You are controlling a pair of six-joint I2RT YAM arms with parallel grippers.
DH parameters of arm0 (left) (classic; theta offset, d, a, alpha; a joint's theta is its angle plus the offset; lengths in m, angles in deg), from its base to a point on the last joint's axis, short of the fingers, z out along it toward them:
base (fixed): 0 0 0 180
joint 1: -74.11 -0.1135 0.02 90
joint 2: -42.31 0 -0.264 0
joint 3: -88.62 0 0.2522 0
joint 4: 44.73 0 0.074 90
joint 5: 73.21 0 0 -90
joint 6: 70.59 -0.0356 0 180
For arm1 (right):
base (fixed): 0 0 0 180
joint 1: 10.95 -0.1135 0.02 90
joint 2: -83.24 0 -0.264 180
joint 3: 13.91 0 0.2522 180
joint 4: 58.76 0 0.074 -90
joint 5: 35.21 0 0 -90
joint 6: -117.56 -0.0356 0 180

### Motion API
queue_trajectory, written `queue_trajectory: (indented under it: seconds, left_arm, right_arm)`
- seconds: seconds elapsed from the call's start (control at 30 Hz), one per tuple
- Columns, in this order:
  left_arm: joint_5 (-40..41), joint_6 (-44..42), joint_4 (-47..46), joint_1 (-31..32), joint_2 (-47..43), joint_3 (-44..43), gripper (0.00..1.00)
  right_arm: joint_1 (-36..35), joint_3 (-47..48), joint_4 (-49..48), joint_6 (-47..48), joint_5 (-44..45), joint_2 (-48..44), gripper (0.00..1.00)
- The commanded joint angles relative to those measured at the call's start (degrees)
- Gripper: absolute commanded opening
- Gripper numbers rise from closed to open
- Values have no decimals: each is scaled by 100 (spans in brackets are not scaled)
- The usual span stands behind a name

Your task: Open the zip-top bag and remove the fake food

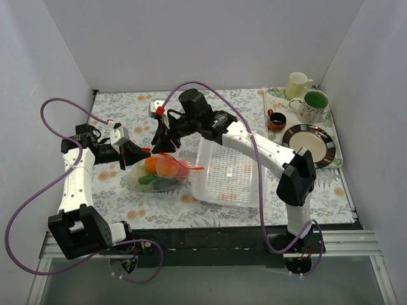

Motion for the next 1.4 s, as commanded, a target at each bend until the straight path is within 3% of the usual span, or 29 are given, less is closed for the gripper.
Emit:
queue_trajectory:
  seconds: [0.0, 0.3, 0.4, 0.5, 0.53, 0.63, 1.07, 1.37]
  left_arm:
    - [-313, -16, 242, 24, -135, -181, 0]
    - [-339, -25, 242, 24, -117, -198, 0]
    - [-322, 1, 242, 32, -126, -233, 0]
    - [-313, 2, 242, 24, -143, -260, 0]
    - [-304, 1, 242, 24, -135, -260, 0]
    - [-252, 2, 242, 24, -117, -251, 0]
    - [-172, 36, 242, 15, -82, -312, 0]
    - [-251, 993, -56, 15, 287, -1224, 0]
  right_arm:
    - [-12, 426, 38, -148, -539, 158, 46]
    - [-12, 637, 205, -174, -602, 421, 43]
    - [-3, 735, 267, -165, -558, 518, 36]
    - [15, 743, 258, -165, -566, 536, 25]
    - [6, 743, 258, -165, -566, 528, 17]
    - [32, 682, 276, -139, -540, 457, 10]
    - [111, -407, 267, 116, -400, -227, 6]
    - [322, -1233, 91, 230, 40, -720, 5]
